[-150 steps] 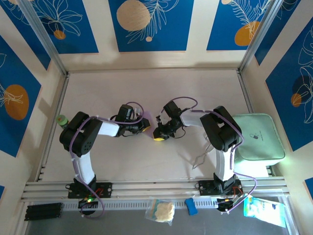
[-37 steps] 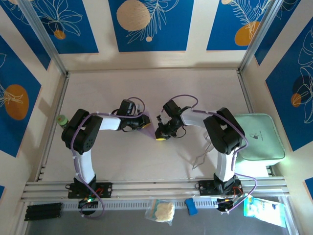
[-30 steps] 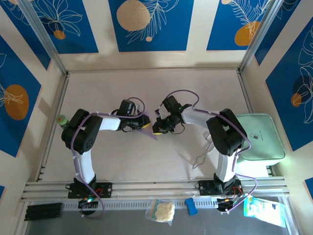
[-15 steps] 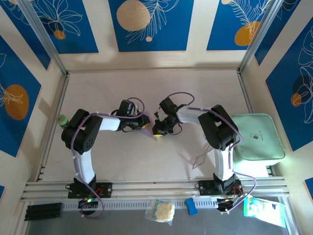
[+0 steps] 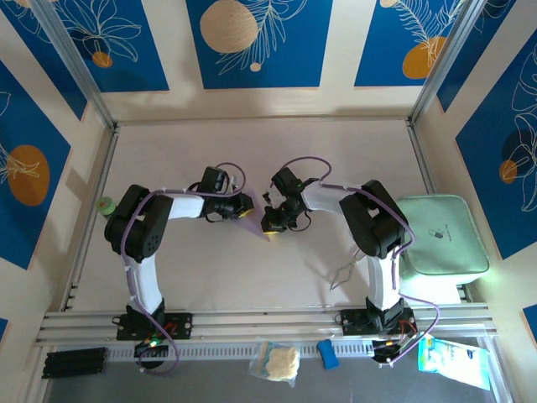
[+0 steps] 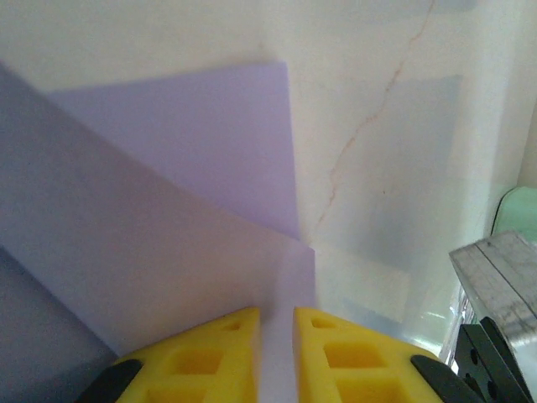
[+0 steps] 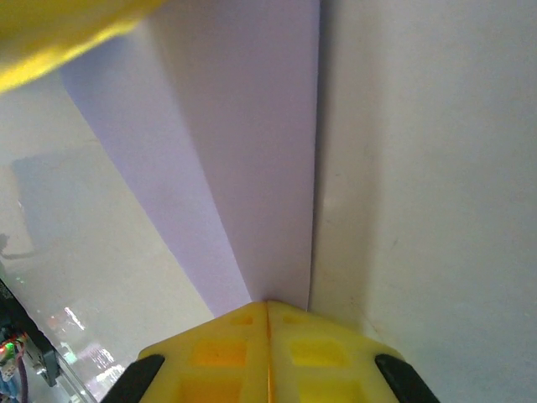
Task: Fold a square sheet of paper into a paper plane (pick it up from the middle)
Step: Fourth fold the wing at the center of the table.
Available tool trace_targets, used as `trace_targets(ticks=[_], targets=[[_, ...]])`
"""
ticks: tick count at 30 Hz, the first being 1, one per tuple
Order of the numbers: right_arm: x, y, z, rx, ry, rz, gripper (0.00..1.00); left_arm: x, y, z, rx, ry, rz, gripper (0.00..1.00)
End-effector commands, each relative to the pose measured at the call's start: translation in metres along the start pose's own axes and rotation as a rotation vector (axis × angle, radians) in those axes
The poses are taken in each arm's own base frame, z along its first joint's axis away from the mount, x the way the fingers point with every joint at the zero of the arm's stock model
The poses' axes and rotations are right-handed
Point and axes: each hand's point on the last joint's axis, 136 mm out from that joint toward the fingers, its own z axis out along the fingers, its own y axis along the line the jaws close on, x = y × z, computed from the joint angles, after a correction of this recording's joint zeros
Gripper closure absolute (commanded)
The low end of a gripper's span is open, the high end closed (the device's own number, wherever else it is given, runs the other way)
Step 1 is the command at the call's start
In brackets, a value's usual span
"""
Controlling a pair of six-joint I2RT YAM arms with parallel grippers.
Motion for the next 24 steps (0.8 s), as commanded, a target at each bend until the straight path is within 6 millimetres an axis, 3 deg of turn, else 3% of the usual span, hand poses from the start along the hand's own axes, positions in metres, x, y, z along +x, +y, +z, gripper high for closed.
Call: trace_targets(ticks=[1,17,24], targets=[[0.058,-0.058,0.016,0.197,0.18,0.093,0.92,-0.018,0.029,-0.001,-0.063,-0.018,-0.004,0.8],[0.061,-0.067,0.015,0.232,0.179,0.093,0.92,-0.075,0.069,-0.021,-0.168,-0.077,0.004,0.8],[0.062,-0.07,0.015,0.232,0.179,0.104,0.92,-0.101,0.07,-0.032,-0.176,-0.109,-0.003,0.8]])
